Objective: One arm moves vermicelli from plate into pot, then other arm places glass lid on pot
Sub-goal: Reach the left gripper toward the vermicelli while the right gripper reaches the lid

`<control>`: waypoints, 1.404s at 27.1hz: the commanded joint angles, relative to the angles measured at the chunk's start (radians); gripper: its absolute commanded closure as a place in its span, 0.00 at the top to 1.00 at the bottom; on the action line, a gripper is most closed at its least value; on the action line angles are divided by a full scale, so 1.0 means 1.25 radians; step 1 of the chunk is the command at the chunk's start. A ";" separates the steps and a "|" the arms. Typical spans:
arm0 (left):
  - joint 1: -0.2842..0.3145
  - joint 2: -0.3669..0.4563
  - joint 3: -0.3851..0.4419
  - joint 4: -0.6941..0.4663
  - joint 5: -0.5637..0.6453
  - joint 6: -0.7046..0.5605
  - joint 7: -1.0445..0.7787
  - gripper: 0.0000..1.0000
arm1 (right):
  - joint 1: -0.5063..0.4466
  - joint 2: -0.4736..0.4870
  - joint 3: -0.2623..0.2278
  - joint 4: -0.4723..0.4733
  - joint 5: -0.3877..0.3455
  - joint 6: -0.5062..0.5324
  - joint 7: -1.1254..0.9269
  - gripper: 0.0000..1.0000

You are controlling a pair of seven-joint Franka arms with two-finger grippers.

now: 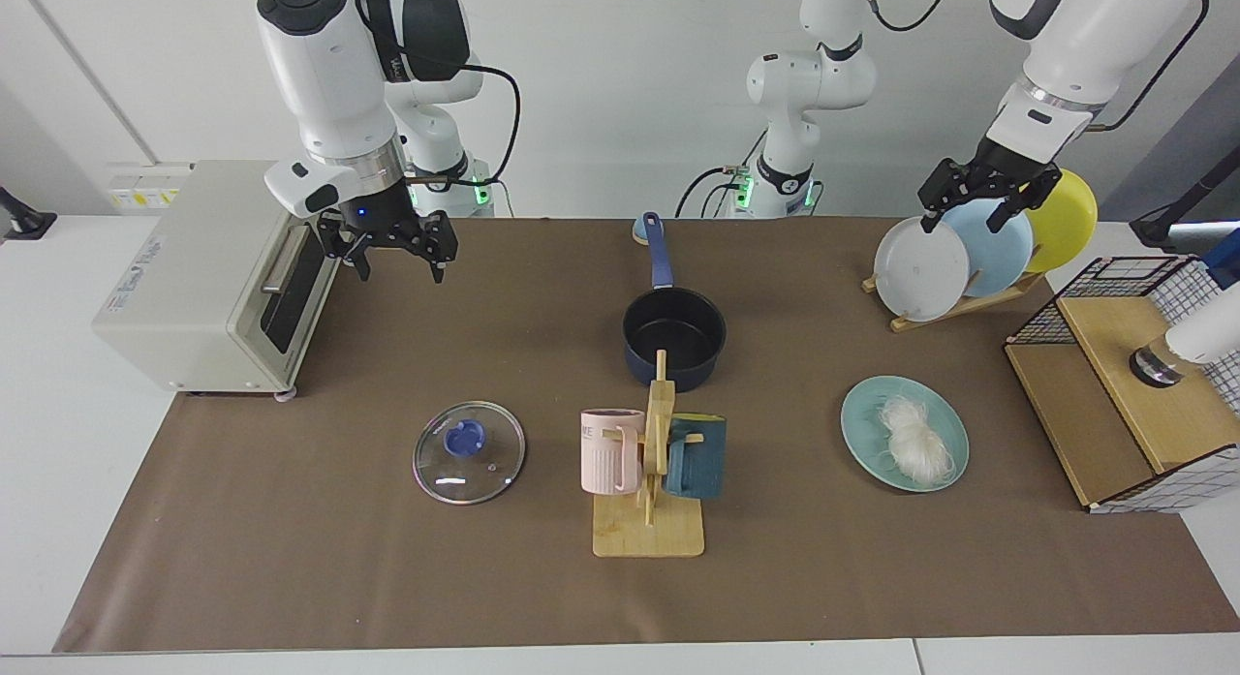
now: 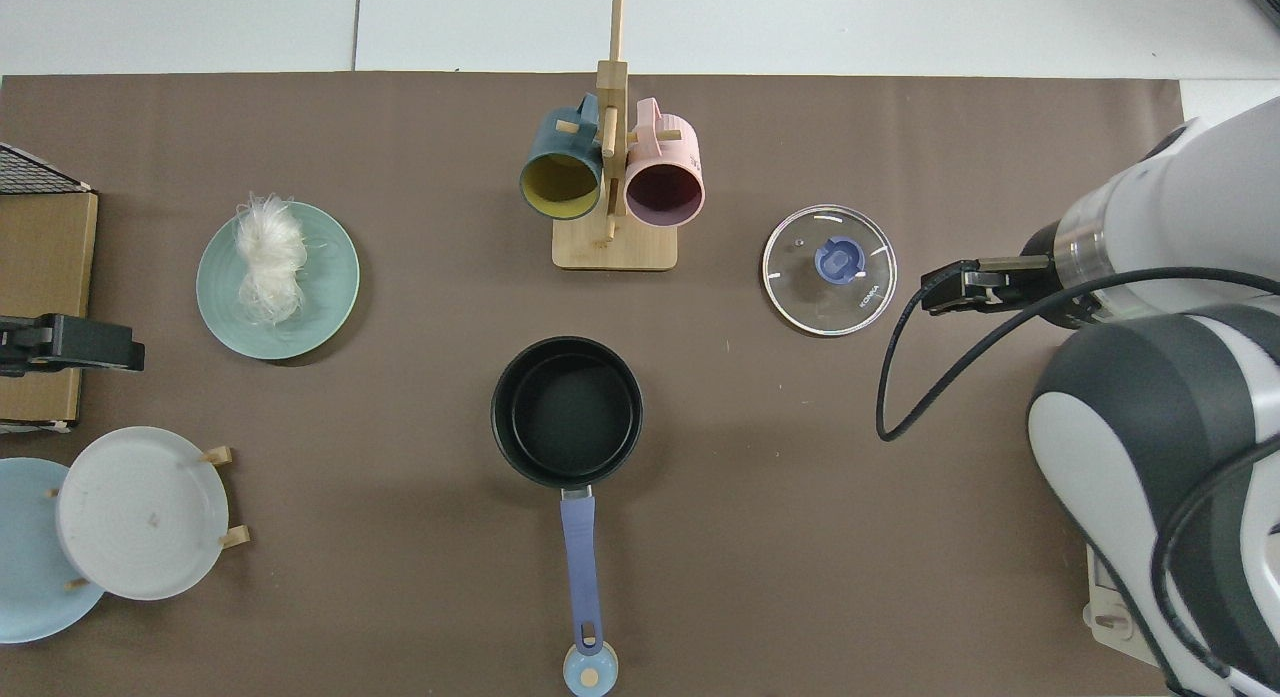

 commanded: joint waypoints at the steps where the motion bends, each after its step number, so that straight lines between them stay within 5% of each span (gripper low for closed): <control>1: 0.003 -0.003 -0.003 -0.003 0.010 0.011 -0.003 1.00 | -0.008 -0.011 0.006 -0.012 -0.009 0.010 -0.028 0.99; 21: 0.003 0.003 -0.001 -0.005 0.008 0.083 -0.001 1.00 | -0.008 -0.007 0.006 -0.008 -0.010 0.010 -0.039 0.99; 38: 0.015 0.178 0.010 0.014 -0.023 0.291 -0.019 1.00 | -0.009 0.017 0.006 0.021 -0.013 0.003 -0.040 0.99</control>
